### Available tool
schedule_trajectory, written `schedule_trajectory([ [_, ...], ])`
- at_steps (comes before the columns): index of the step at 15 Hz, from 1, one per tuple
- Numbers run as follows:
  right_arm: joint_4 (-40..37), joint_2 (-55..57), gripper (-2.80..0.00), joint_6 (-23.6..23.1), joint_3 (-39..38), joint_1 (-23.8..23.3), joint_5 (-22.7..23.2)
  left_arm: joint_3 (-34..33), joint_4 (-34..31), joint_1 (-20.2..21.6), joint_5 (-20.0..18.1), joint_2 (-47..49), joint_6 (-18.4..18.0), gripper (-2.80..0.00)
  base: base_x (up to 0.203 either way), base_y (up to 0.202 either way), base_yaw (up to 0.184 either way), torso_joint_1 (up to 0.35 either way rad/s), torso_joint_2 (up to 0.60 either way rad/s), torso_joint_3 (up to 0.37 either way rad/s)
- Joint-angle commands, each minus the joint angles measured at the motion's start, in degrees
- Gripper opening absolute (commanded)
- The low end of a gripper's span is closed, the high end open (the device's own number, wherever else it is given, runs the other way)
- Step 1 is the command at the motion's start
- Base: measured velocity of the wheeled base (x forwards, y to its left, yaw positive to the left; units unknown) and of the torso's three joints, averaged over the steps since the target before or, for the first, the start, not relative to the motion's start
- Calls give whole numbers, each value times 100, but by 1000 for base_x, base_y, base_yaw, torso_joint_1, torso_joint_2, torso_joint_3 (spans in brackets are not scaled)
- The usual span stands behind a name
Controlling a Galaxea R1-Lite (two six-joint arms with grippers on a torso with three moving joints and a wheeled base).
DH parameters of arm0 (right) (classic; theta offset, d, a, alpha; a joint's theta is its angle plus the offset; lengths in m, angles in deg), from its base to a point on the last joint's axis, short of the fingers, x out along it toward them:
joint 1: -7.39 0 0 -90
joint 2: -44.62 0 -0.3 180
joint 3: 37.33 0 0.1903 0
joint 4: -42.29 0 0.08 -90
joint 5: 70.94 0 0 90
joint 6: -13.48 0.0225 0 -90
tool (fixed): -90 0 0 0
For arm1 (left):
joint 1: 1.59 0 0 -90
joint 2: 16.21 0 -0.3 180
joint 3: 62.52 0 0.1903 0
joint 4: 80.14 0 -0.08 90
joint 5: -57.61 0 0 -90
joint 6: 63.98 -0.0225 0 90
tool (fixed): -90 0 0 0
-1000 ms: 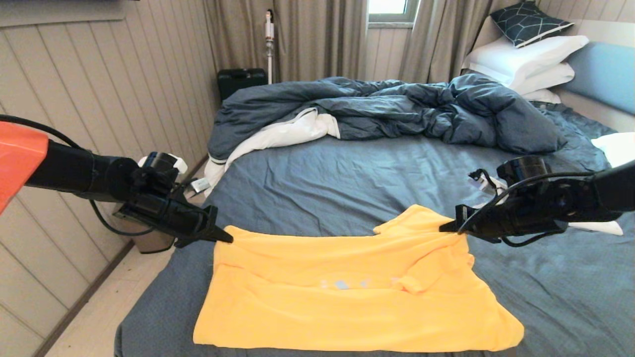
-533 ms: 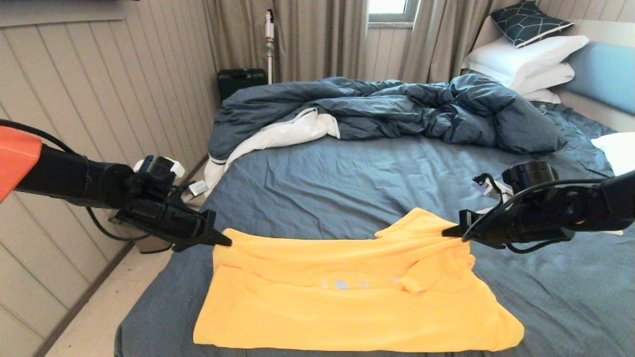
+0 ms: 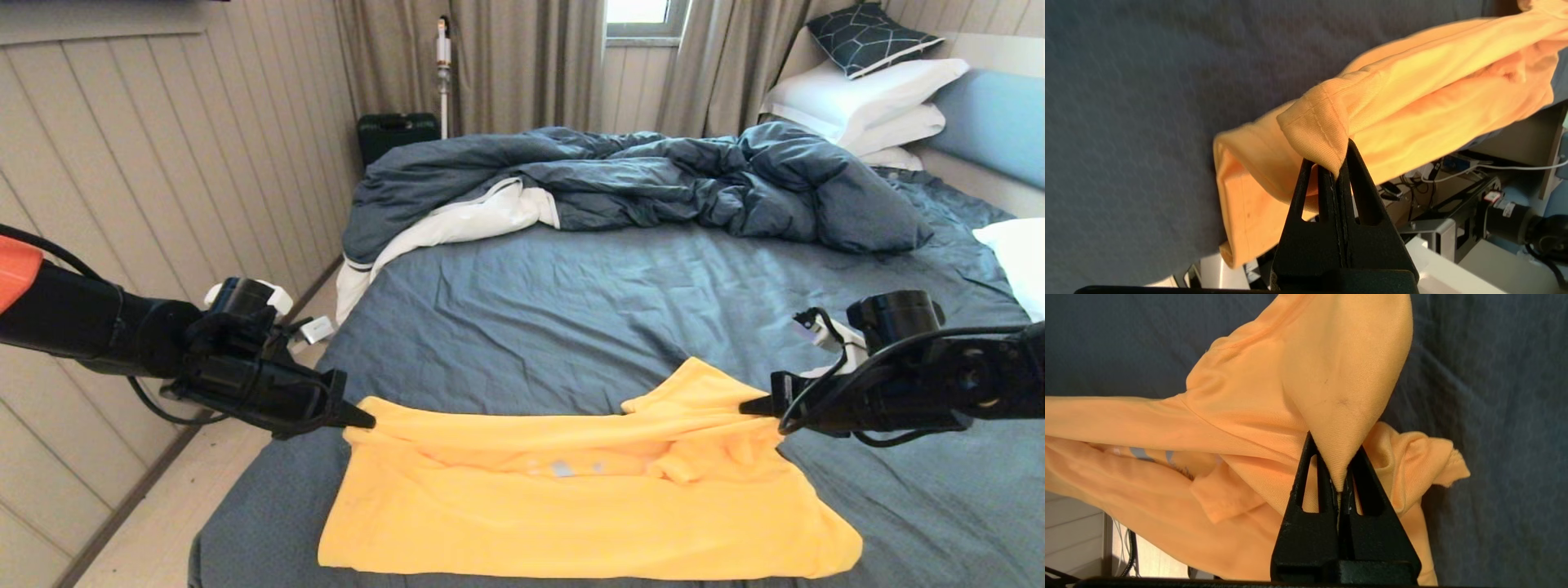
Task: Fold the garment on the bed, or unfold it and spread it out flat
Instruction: Fold the yellow T-shirt
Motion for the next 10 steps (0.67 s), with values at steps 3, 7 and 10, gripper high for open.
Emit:
schedule_trajectory([
  [3,42,-255,-280,-23,-377,-92,18,-507,138,1,-32,-280,11,-280,0,0,0,0,0,0],
  [7,331,-199,-280,-129,-731,-131,27,-938,538,1,-40,-254,11,-280,0,0,0,0,0,0],
  [10,420,-126,-280,-136,-838,-113,32,-1302,1078,1,-34,-180,20,-280,0,0,0,0,0,0],
])
